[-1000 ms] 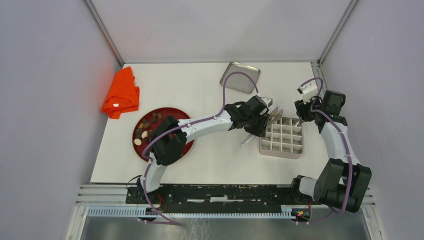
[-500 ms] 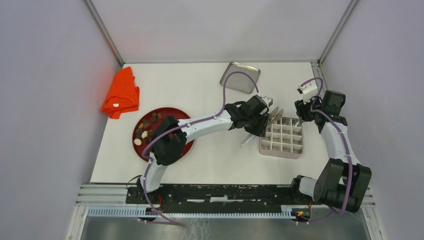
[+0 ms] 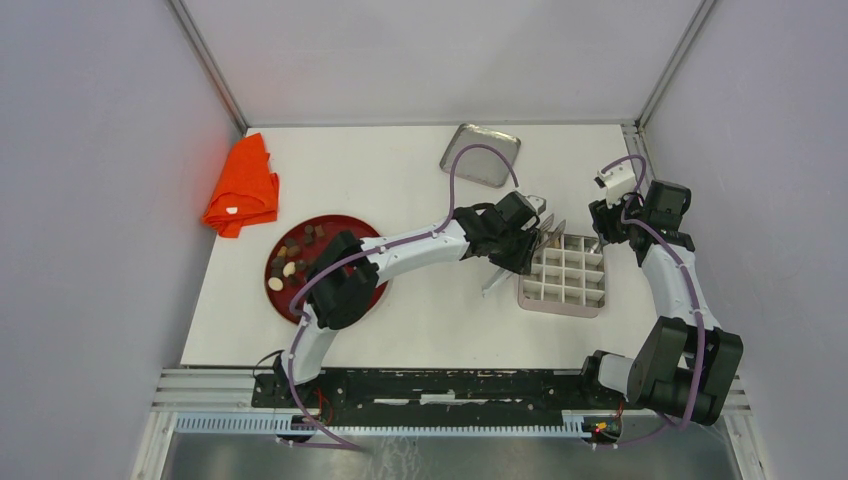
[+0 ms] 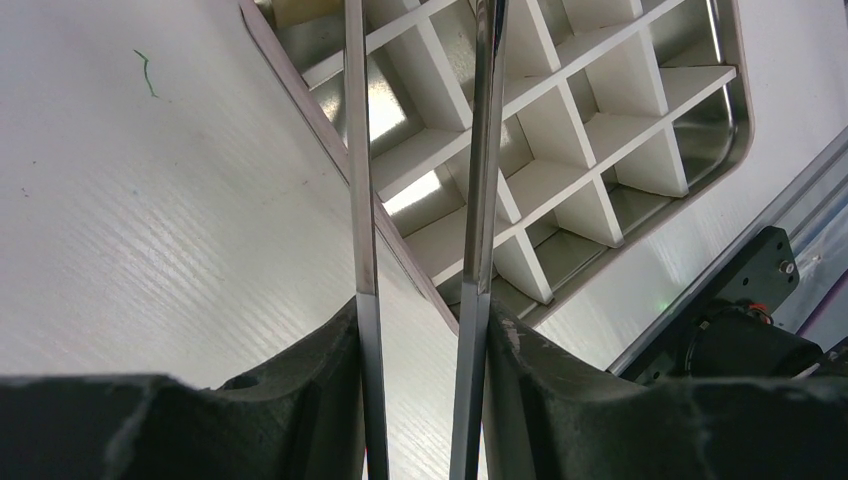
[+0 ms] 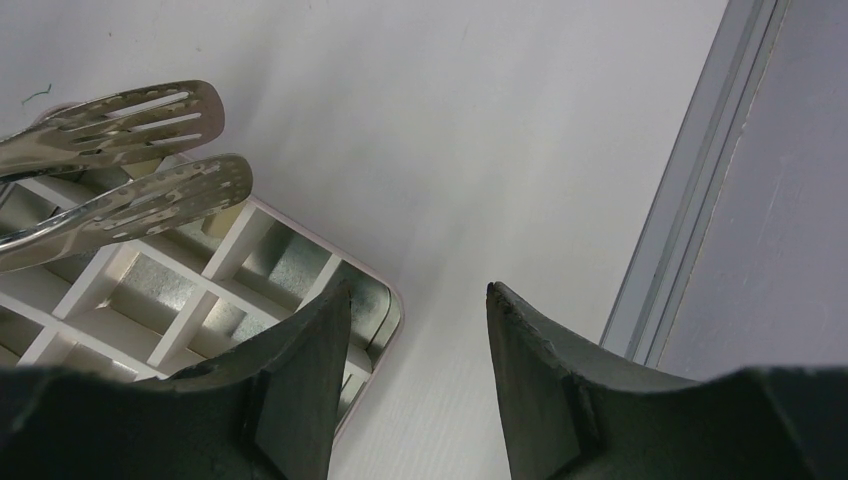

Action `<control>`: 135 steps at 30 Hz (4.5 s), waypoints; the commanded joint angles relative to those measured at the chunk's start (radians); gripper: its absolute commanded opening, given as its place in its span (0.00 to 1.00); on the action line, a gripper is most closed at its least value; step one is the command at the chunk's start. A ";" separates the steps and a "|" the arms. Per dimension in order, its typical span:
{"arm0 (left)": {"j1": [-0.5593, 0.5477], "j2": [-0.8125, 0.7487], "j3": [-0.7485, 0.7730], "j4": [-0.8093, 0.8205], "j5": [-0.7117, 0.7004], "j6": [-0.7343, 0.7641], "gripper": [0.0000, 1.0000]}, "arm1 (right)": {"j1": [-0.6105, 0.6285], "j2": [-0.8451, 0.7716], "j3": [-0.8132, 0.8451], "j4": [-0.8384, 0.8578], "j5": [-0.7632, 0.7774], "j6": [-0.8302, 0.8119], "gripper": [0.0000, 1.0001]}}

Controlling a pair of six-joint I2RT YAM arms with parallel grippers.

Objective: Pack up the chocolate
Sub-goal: Place the fake chocolate in the packing box, then pick up the fake chocolate from the plate.

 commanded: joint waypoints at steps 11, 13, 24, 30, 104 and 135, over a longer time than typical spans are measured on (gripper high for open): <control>-0.010 -0.060 0.038 0.047 0.022 0.015 0.43 | 0.004 0.007 0.001 0.016 -0.005 -0.003 0.59; -0.009 -0.090 0.017 0.070 0.033 0.005 0.42 | 0.004 0.007 0.001 0.013 -0.008 -0.004 0.59; -0.007 -0.278 -0.151 0.118 0.017 -0.027 0.42 | 0.003 0.003 0.001 0.013 -0.020 -0.007 0.58; 0.039 -0.433 -0.300 0.029 -0.054 -0.019 0.42 | 0.004 0.002 0.001 0.010 -0.030 -0.010 0.59; 0.467 -0.683 -0.612 -0.621 -0.173 0.049 0.46 | 0.015 0.025 0.001 0.003 -0.047 -0.015 0.59; 0.468 -0.700 -0.668 -0.615 -0.180 0.068 0.44 | 0.016 0.027 0.001 0.002 -0.049 -0.017 0.59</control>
